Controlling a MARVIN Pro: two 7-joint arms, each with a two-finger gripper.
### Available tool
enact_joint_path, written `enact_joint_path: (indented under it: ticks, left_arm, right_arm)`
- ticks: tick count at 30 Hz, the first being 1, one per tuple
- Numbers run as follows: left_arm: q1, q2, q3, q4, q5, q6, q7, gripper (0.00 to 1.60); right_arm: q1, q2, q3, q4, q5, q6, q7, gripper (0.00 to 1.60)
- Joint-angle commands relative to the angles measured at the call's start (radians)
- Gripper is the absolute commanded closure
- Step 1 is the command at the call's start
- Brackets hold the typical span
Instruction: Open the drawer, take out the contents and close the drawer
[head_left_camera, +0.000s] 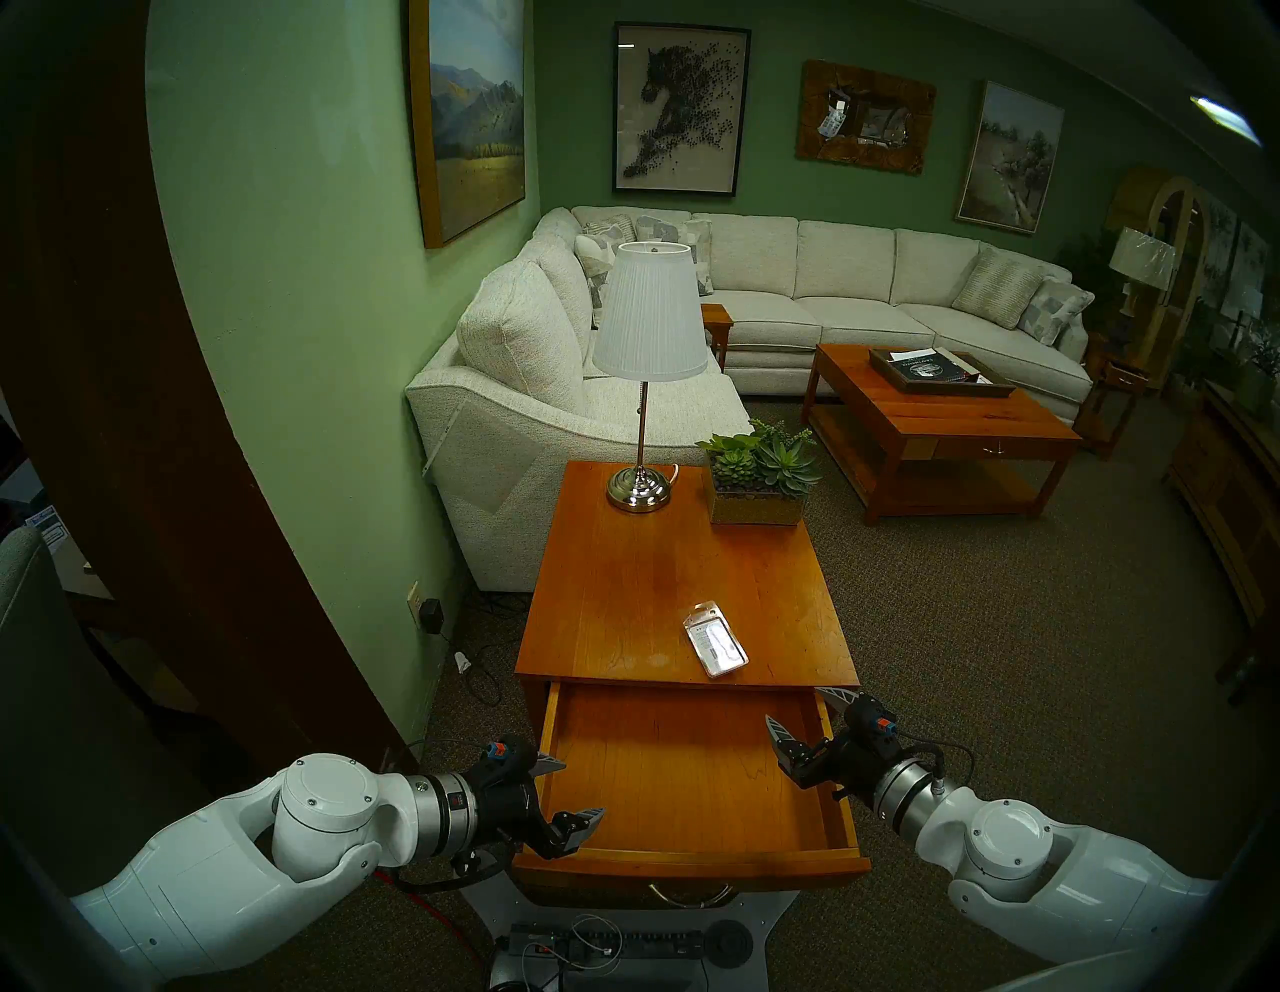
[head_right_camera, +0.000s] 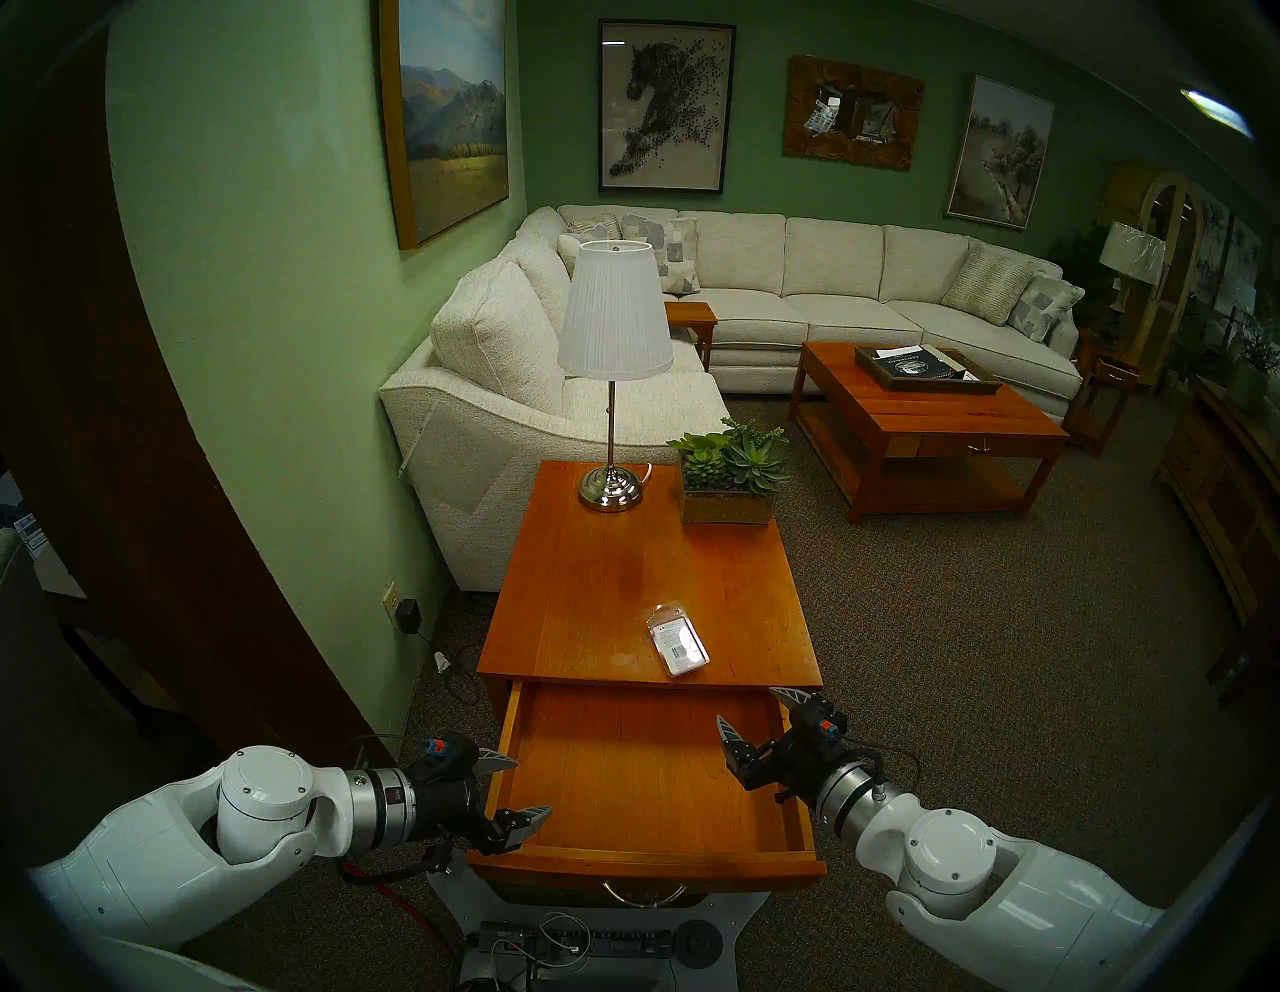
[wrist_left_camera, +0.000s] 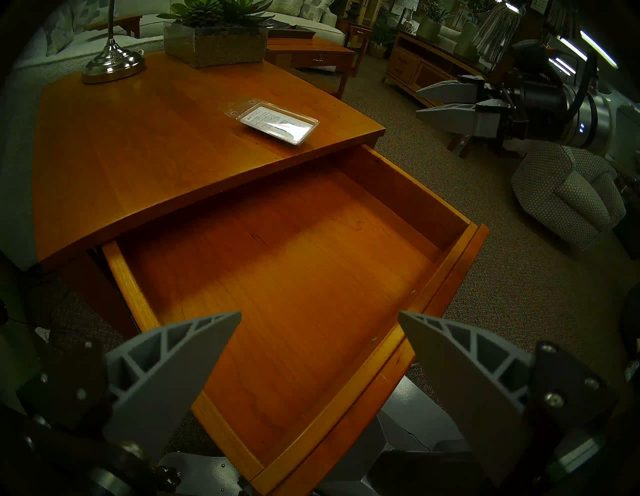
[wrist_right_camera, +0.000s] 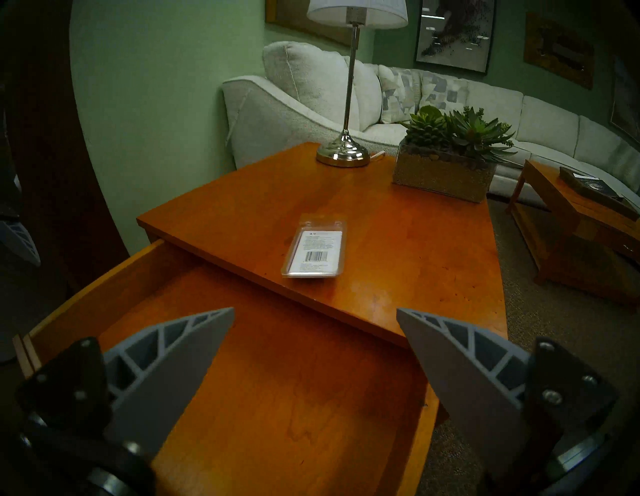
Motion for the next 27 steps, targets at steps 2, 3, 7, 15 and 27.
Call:
enact_joint_path:
  ticks: [2, 3, 7, 15, 27]
  left_arm:
    - [-0.009, 0.002, -0.009, -0.028, 0.000, -0.005, 0.000, 0.00]
    - [-0.009, 0.002, -0.009, -0.028, 0.000, -0.005, 0.001, 0.00]
    - [-0.008, 0.003, -0.009, -0.029, -0.001, -0.005, 0.001, 0.00]
    - [-0.008, 0.004, -0.010, -0.030, -0.001, -0.005, 0.003, 0.00]
    - [0.000, 0.014, -0.003, -0.046, 0.017, 0.001, 0.015, 0.00]
  right_arm:
    - [0.006, -0.058, 0.057, 0.031, -0.004, -0.135, 0.110, 0.00]
    - [0.005, -0.064, 0.061, 0.036, -0.004, -0.145, 0.120, 0.00]
    - [0.005, -0.086, 0.073, 0.064, -0.002, -0.200, 0.167, 0.00]
    - [0.018, -0.101, 0.064, 0.107, 0.012, -0.294, 0.214, 0.00]
    - [0.020, -0.108, 0.068, 0.117, 0.021, -0.309, 0.236, 0.00]
